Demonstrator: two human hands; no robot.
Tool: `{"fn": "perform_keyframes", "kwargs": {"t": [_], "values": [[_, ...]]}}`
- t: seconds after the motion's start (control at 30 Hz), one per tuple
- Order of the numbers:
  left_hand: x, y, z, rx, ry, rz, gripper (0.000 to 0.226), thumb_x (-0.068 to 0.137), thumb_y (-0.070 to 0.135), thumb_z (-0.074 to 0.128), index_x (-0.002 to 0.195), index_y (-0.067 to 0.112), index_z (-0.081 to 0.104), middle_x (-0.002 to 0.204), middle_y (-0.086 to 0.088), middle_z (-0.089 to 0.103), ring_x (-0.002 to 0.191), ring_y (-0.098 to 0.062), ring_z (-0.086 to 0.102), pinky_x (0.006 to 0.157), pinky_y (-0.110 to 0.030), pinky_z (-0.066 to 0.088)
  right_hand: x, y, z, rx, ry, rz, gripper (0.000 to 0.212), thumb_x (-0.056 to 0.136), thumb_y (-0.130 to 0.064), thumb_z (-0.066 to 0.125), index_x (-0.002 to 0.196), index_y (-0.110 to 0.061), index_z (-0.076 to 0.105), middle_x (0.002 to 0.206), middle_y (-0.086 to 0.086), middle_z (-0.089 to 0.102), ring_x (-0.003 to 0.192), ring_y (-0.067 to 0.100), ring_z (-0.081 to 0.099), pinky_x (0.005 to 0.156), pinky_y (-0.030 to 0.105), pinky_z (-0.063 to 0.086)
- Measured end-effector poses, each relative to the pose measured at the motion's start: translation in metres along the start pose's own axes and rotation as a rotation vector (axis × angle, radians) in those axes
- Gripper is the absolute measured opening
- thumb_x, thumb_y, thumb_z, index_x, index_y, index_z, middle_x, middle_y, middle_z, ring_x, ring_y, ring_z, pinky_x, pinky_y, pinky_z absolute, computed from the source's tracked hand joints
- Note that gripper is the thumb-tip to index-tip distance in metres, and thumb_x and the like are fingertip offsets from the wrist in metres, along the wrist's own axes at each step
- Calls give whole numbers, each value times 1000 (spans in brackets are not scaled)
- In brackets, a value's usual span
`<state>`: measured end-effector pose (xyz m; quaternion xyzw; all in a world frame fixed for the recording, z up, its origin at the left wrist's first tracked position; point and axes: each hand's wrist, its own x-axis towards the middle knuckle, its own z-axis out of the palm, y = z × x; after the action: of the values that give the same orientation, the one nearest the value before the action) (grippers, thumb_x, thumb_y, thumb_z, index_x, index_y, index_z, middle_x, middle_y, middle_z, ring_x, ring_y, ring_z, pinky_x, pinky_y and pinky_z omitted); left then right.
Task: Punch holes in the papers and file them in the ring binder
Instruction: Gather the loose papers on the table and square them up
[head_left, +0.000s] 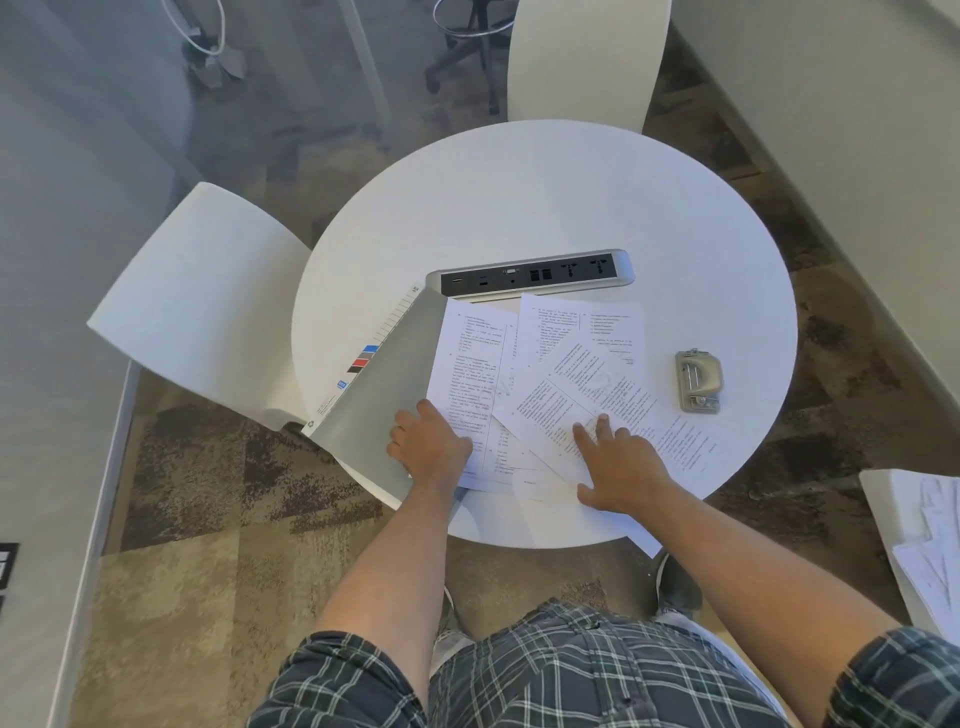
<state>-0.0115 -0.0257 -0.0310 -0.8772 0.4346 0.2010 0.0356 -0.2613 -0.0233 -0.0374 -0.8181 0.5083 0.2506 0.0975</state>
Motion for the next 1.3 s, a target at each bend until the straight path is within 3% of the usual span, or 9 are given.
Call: {"fn": "perform_keyframes", "kwargs": {"t": [0.2, 0.33, 0.47, 0.67, 0.73, 0.83, 1.0, 1.17, 1.3], "values": [[-7, -7, 13, 31, 9, -14, 80, 79, 38, 79, 141, 15, 34, 134, -17, 45, 120, -35, 49, 98, -47, 41, -1, -2, 2, 14, 6, 14, 77, 99, -30, 48, 164, -13, 9, 167, 29, 18, 127, 40, 54, 92, 42, 54], [-11, -8, 13, -21, 11, -25, 78, 81, 36, 80, 140, 14, 34, 132, -16, 47, 118, -35, 52, 96, -47, 45, -1, -2, 1, 5, 16, 4, 86, 99, -15, 54, 165, -15, -2, 164, 30, 23, 118, 37, 60, 86, 41, 57], [-15, -11, 17, -146, -3, -27, 77, 83, 27, 79, 141, 12, 31, 125, -14, 49, 104, -32, 60, 85, -44, 54, -3, 4, -4, 59, 78, 14, 99, 96, -5, 57, 164, -21, -13, 162, 23, 30, 90, 25, 65, 67, 35, 56], [-20, -17, 17, -69, 3, 28, 75, 83, 35, 80, 138, 13, 34, 120, -12, 55, 100, -32, 63, 81, -42, 55, 0, 14, -8, 189, 234, -16, 104, 95, 0, 50, 158, -44, -20, 171, 20, 11, 46, 10, 45, 39, 25, 41], [-21, -18, 16, -20, 9, 38, 75, 81, 37, 80, 137, 16, 35, 121, -12, 54, 104, -31, 60, 86, -44, 52, 7, 14, -8, 180, 264, -60, 97, 94, 2, 54, 163, -43, 3, 170, 22, 13, 48, 12, 47, 40, 25, 40], [-24, -19, 17, 59, 18, 33, 79, 78, 39, 81, 138, 18, 35, 129, -13, 48, 113, -31, 53, 91, -42, 45, 19, 4, -15, 139, 232, -61, 69, 98, -7, 57, 159, -31, 35, 171, 19, 11, 74, 26, 67, 58, 37, 60], [-28, -24, 20, 51, 59, 41, 89, 71, 42, 86, 139, 18, 33, 137, -15, 37, 120, -32, 43, 94, -43, 44, 34, -20, -29, 119, 175, -16, 46, 104, -24, 44, 150, -19, 44, 162, 15, 32, 113, 34, 62, 89, 45, 56], [-31, -29, 15, 11, 60, 52, 85, 72, 44, 85, 136, 15, 37, 134, -12, 40, 120, -31, 46, 93, -43, 47, 44, -44, -38, 95, -5, 23, 75, 91, -73, 51, 149, -26, 44, 165, 20, 27, 125, 36, 58, 102, 47, 44], [-27, -33, 9, -66, 54, 27, 74, 78, 42, 81, 133, 13, 42, 129, -11, 47, 118, -31, 51, 93, -44, 48, 48, -62, -42, 23, -8, 6, 87, 83, -76, 58, 148, -21, 43, 164, 29, 25, 114, 39, 65, 97, 49, 50]]}}
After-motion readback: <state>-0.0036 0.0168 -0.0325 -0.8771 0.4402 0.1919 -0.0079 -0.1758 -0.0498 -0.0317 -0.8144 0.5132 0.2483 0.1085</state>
